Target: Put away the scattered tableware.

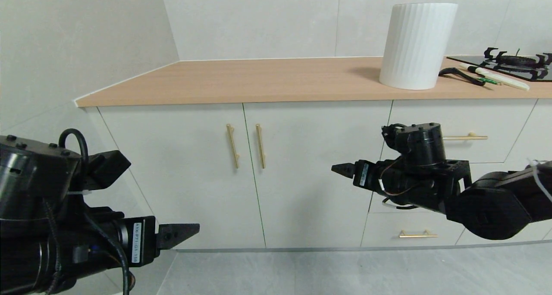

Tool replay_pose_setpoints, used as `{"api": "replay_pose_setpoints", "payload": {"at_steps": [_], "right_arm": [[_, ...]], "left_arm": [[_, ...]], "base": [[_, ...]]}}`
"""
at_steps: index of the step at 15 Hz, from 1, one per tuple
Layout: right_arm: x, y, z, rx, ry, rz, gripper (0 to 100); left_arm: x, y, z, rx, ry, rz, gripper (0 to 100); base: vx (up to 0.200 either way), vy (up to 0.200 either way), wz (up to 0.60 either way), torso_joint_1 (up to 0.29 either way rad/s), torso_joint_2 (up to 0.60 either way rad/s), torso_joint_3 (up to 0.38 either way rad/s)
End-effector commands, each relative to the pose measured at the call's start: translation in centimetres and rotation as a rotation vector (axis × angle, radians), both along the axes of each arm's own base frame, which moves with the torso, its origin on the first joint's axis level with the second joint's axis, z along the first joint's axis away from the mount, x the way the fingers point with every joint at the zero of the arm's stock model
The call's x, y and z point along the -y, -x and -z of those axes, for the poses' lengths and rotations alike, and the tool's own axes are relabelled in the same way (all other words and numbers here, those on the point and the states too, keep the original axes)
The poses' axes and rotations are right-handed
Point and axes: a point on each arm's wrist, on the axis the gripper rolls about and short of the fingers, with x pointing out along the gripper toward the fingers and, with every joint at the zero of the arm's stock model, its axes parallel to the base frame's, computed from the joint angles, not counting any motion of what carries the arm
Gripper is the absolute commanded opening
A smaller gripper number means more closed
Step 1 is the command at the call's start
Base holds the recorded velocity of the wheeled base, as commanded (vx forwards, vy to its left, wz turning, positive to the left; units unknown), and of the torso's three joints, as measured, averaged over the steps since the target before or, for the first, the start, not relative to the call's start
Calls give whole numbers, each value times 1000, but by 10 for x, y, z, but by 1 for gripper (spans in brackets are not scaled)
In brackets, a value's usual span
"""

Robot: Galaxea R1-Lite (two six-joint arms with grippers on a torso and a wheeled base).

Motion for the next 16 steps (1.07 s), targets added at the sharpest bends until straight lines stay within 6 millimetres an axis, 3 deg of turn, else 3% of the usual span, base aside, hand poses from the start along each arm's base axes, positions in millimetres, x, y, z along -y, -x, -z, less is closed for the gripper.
{"api": "replay_pose_setpoints", "payload": {"at_steps": [1, 4, 5, 6, 7, 9, 12, 16], "right_arm": [[21, 29, -24, 82, 39, 97, 100], [58, 88, -53, 202, 73, 144, 100], [65, 100, -56, 223, 73, 149, 100], [86, 133, -64, 296, 92, 182, 100], [95, 145, -68, 334, 101, 196, 100], [134, 195, -81, 500, 167, 296, 100], [173, 258, -83, 624, 324, 447, 100], [192, 335, -68, 763, 421, 600, 100]], "left_arm": [[-8, 15, -10, 68, 7, -3, 100], [-28, 49, -15, 183, -27, 23, 100], [-33, 56, -14, 203, -40, 29, 100], [-45, 74, -14, 268, -62, 26, 100], [-50, 82, -15, 300, -65, 16, 100], [-68, 116, -16, 436, -50, -32, 100], [-85, 166, -15, 666, -95, -96, 100], [-93, 212, -6, 875, -152, -176, 100]], "base": [[0, 0, 0, 0, 0, 0], [0, 0, 0, 0, 0, 0], [0, 0, 0, 0, 0, 0], [0, 0, 0, 0, 0, 0], [0, 0, 0, 0, 0, 0], [0, 0, 0, 0, 0, 0], [0, 0, 0, 0, 0, 0], [0, 0, 0, 0, 0, 0]]}}
